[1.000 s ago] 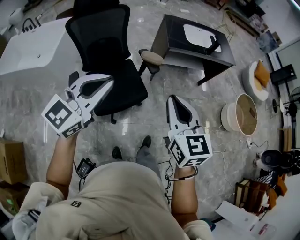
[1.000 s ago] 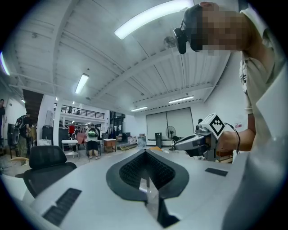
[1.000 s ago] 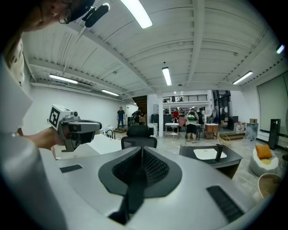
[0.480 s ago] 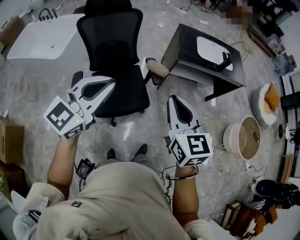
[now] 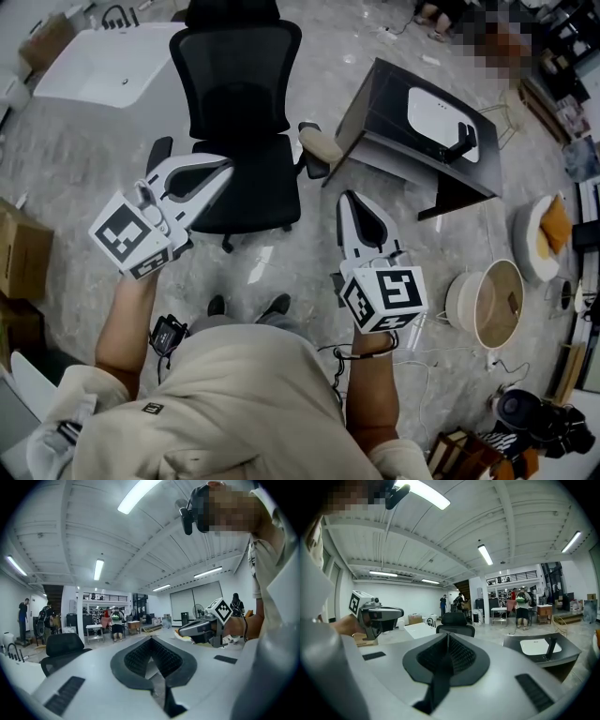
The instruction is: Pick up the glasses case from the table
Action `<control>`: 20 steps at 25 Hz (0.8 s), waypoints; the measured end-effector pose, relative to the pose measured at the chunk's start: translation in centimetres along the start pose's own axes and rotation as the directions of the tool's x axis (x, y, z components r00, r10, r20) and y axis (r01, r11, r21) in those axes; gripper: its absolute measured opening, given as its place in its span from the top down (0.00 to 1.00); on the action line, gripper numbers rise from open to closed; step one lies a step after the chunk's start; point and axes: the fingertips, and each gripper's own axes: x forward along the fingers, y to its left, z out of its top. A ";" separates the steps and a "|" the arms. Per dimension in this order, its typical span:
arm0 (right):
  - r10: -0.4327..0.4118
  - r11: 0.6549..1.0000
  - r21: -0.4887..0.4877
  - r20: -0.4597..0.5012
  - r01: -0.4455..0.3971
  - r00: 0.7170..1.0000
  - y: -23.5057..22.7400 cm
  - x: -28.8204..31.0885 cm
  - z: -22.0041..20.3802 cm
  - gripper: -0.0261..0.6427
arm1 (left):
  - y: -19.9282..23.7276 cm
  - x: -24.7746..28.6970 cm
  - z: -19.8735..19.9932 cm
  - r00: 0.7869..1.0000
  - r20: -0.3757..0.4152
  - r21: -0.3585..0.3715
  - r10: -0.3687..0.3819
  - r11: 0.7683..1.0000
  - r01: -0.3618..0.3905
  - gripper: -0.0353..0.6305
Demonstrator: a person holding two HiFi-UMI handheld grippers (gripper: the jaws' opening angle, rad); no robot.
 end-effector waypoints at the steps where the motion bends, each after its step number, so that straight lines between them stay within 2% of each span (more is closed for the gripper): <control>1: 0.007 1.000 0.002 0.001 -0.007 1.000 -0.3 0.0 0.0 0.92 | -0.1 0.2 0.1 1.000 -0.002 0.002 0.006 1.000 -0.006 0.92; 11: 0.053 0.998 0.022 0.006 -0.053 0.999 -2.9 -0.2 -0.5 0.92 | -1.0 1.7 0.1 0.997 -0.032 0.008 0.064 0.998 -0.064 0.92; 20: 0.011 0.999 0.052 -0.020 -0.010 1.000 -4.9 1.2 -1.7 0.92 | 1.0 4.6 -1.3 0.999 -0.043 -0.015 0.023 1.000 -0.024 0.92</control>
